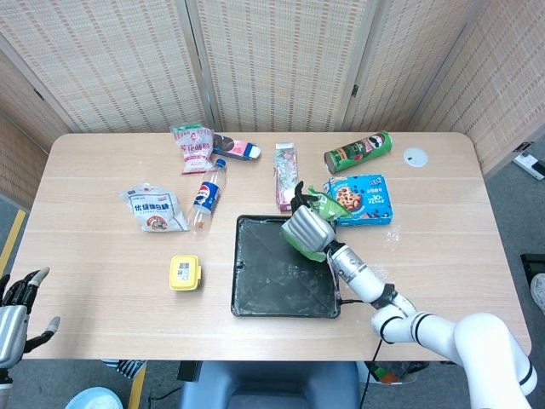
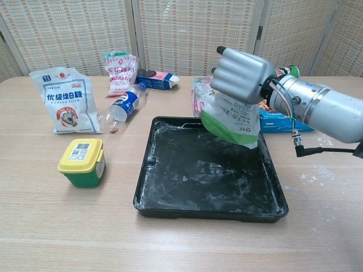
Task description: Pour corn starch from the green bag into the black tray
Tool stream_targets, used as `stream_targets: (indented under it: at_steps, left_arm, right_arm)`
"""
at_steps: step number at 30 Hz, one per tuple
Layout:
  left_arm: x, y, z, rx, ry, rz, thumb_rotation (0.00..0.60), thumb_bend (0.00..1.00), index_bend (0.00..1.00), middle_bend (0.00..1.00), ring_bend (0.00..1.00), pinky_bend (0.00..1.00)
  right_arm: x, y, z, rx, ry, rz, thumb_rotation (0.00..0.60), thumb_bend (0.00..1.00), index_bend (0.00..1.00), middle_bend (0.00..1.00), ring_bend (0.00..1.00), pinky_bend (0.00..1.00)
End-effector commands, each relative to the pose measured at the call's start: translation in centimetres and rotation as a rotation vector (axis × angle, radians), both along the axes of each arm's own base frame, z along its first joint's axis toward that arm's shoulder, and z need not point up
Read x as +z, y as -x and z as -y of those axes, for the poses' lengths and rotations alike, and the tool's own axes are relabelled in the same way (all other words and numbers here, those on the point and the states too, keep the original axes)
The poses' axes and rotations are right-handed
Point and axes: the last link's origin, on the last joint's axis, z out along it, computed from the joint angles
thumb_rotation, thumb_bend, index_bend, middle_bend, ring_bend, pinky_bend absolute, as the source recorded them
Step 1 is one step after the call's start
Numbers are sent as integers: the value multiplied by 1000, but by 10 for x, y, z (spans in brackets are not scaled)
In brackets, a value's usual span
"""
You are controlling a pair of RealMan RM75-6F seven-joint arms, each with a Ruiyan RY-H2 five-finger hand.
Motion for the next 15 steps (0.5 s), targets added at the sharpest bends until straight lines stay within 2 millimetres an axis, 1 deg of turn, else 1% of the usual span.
stream_targets:
  at_steps: [1, 3, 7, 15]
  left_arm:
    - [-1, 1, 1, 4, 0, -3, 600, 346, 129, 170, 201, 0]
    - [-3, 2, 2, 12, 11, 1, 600, 346, 129, 171, 201, 0]
    - [-4, 0, 1, 8, 17, 3, 600, 346, 129, 172, 201, 0]
    - [-3, 2, 1, 13, 14, 0, 600, 346, 129, 172, 199, 0]
  right_arm:
    - [0, 1, -1, 9, 8, 25, 600, 162, 676, 436, 507, 206]
    - [-2, 3, -2, 25, 33, 6, 600, 162, 676, 443, 525, 206]
    - [-9, 7, -5, 38, 45, -45, 600, 163, 676, 443, 506, 206]
    - [-18, 16, -8, 22, 41, -84, 600, 163, 679, 443, 514, 198]
